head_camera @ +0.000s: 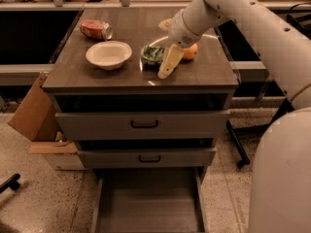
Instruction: Pick green can from bottom drawer and place on counter
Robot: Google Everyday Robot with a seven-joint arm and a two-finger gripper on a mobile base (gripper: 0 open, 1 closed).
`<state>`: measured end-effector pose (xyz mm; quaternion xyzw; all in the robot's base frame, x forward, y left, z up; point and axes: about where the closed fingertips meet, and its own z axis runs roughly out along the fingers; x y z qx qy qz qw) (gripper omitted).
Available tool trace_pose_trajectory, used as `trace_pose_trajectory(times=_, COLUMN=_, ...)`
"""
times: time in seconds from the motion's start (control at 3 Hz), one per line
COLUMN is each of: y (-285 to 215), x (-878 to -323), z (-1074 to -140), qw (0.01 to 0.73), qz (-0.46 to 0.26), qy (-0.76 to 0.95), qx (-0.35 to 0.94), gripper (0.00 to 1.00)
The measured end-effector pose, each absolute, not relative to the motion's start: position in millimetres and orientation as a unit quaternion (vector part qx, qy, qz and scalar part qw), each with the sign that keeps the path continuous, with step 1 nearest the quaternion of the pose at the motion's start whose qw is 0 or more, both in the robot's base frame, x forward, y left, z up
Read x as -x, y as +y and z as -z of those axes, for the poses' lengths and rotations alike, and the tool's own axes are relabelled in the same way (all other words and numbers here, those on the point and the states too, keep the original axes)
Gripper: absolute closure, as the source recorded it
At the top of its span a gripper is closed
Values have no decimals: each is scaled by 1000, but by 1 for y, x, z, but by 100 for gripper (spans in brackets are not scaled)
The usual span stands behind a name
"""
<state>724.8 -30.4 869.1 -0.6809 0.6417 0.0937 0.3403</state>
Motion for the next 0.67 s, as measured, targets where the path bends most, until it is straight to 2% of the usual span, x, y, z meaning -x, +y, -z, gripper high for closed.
trace_pose_trajectory(times=0.67, y=-36, x=-725, z=-899, qw=364, qz=-64, qy=628, qx=685, gripper=0)
